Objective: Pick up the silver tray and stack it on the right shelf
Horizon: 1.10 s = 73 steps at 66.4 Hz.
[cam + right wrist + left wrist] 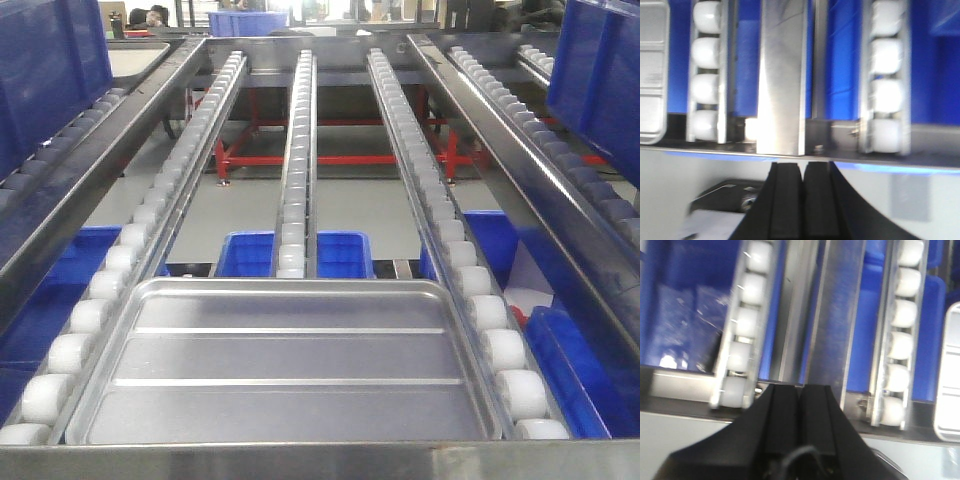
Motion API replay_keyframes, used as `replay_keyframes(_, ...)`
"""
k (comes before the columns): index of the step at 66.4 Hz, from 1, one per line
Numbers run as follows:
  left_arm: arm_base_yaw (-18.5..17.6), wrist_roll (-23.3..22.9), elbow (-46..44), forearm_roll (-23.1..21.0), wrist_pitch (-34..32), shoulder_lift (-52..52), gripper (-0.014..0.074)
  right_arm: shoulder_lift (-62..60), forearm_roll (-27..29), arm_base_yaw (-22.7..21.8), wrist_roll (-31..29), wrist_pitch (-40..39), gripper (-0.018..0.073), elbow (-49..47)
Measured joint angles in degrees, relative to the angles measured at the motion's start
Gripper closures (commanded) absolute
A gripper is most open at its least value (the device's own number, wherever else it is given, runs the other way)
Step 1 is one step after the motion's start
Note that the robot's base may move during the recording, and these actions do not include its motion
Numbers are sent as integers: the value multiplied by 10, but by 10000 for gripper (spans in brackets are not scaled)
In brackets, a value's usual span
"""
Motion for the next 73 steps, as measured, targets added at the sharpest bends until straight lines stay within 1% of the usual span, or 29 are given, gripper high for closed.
replay_keyframes(6, -2, 0, -4, -31, -8, 46, 687, 33, 45, 0, -1, -3, 503, -3)
replay_keyframes(11, -23, 1, -4, -39, -13, 74, 687, 59, 61, 2, -1, -8, 500, -4)
replay_keyframes(16, -63, -3, -4, -40, -24, 91, 687, 86, 65, 12, -1, -20, 498, -4)
replay_keyframes(19, -100, -24, -4, -34, -37, 96, 687, 97, 65, 23, 5, -34, 493, -4)
replay_keyframes(21, -120, -48, -5, -20, -43, 99, 687, 102, 65, 30, 14, -43, 484, -4)
replay_keyframes(23, -140, -82, -6, 1, -47, 102, 687, 104, 65, 39, 24, -51, 482, -4)
replay_keyframes(24, -150, -101, -6, 14, -48, 105, 687, 106, 65, 43, 27, -58, 482, -4)
replay_keyframes(25, -160, -133, -6, 28, -48, 107, 687, 109, 65, 50, 40, -63, 482, -4)
replay_keyframes(26, -175, -155, -6, 53, -49, 108, 687, 109, 63, 55, 47, -67, 482, -4)
replay_keyframes(27, -185, -189, -6, 71, -49, 112, 687, 111, 63, 62, 57, -74, 482, -4)
replay_keyframes(29, -210, -233, -6, 116, -46, 116, 687, 112, 56, 73, 73, -82, 482, -4)
replay_keyframes(34, -258, -326, -8, 191, -35, 131, 687, 122, 33, 101, 117, -97, 482, -5)
replay_keyframes(35, -272, -337, -9, 206, -32, 134, 687, 125, 23, 106, 125, -98, 482, -6)
replay_keyframes(37, -290, -356, -12, 220, -27, 140, 687, 130, 10, 116, 141, -100, 482, -10)
replay_keyframes(42, -338, -387, -22, 232, -20, 162, 687, 151, -32, 144, 187, -101, 482, -23)
replay_keyframes(49, -383, -411, -47, 230, -20, 199, 687, 185, -88, 178, 249, -101, 482, -60)
replay_keyframes(53, -395, -416, -64, 219, -20, 220, 687, 207, -112, 194, 275, -97, 482, -91)
replay_keyframes(56, -400, -416, -80, 207, -20, 238, 687, 228, -131, 208, 290, -91, 482, -114)
replay_keyframes(64, -401, -413, -112, 186, -19, 273, 687, 283, -147, 238, 305, -79, 482, -173)
replay_keyframes(73, -401, -376, -139, 154, -2, 296, 685, 344, -152, 269, 315, -75, 482, -220)
